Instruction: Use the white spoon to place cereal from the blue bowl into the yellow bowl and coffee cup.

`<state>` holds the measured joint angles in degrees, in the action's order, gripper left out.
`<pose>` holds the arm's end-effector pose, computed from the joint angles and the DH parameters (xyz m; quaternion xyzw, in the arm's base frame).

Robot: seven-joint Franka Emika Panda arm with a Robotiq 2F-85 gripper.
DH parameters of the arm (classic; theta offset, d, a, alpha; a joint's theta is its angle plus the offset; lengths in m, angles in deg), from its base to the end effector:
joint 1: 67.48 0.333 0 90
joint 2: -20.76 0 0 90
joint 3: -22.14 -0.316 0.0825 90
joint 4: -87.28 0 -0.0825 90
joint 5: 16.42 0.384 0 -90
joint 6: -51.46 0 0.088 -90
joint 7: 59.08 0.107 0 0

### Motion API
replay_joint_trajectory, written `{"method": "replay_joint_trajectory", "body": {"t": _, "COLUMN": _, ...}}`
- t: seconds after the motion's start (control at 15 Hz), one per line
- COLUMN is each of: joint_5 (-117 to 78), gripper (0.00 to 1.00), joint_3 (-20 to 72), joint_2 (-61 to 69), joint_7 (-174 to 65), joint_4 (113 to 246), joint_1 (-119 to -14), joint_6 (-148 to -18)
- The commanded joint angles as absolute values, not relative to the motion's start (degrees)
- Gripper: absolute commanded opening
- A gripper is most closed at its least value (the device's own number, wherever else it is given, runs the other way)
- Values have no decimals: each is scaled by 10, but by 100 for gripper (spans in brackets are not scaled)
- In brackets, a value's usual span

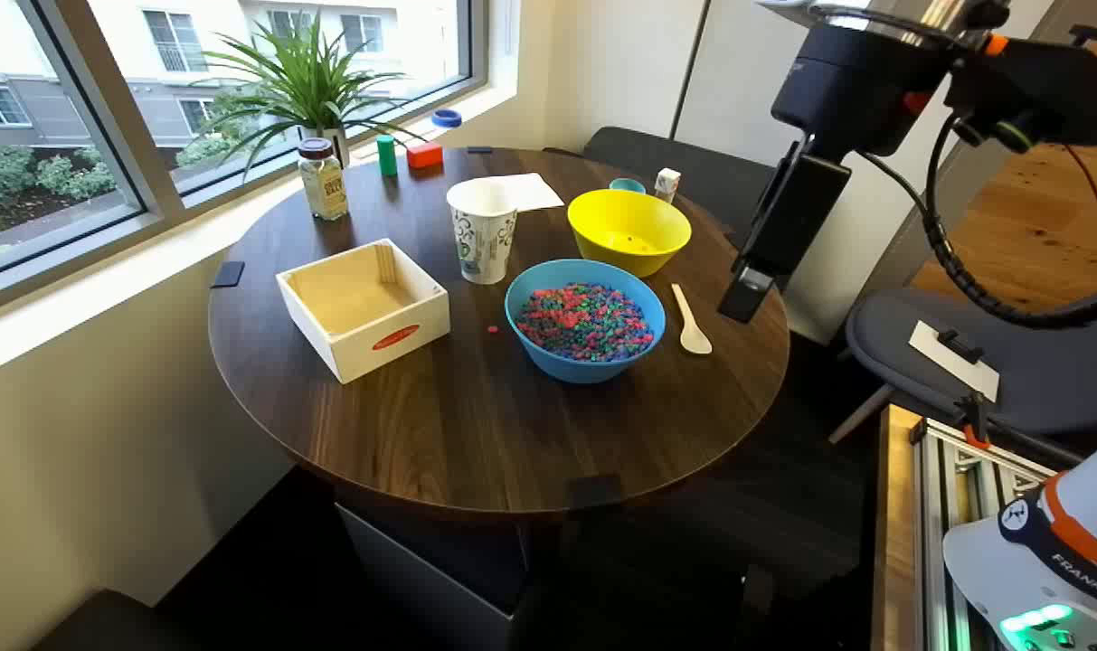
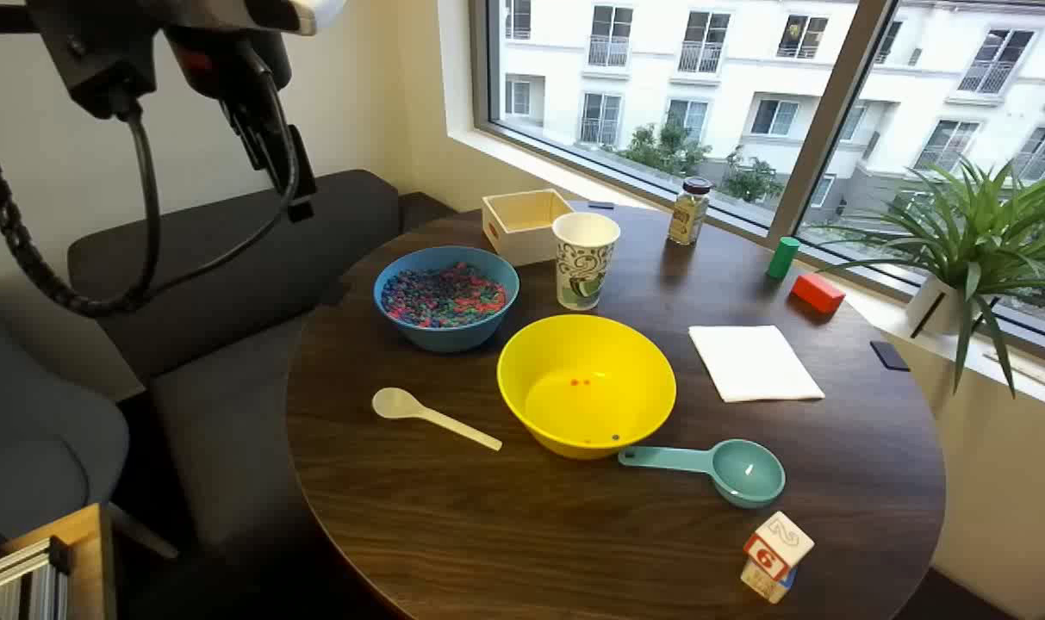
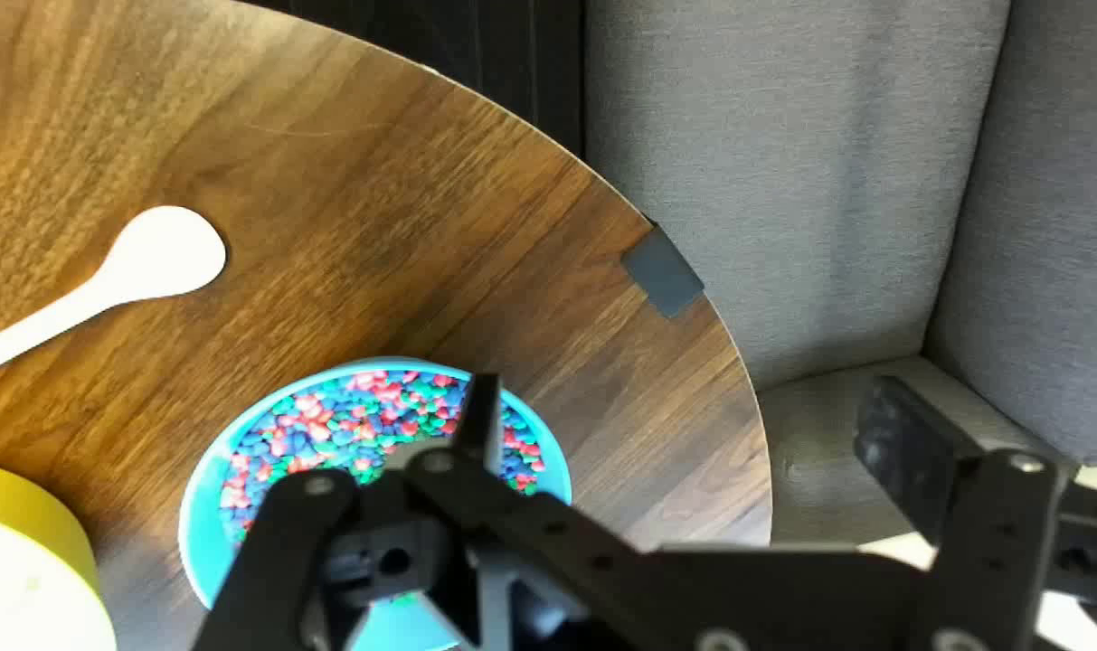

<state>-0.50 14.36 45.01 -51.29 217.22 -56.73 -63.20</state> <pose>0.4125 0.1623 0.5381 -0.9909 -0.0412 -0.0524 0.1169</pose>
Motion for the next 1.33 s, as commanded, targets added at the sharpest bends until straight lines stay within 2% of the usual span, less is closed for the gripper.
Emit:
{"method": "replay_joint_trajectory", "body": {"t": 0.0, "joint_5": -3, "gripper": 100, "joint_3": 139, "joint_2": 450, "joint_7": -514, "joint_4": 2170, "joint_1": -573, "joint_6": -629}}
{"method": "replay_joint_trajectory", "body": {"t": 0.53, "joint_5": -3, "gripper": 100, "joint_3": 139, "joint_2": 450, "joint_7": -514, "joint_4": 2170, "joint_1": -573, "joint_6": -629}}
{"method": "replay_joint_trajectory", "body": {"t": 1.27, "joint_5": -34, "gripper": 100, "joint_3": 125, "joint_2": 429, "joint_7": -247, "joint_4": 2260, "joint_1": -674, "joint_6": -768}}
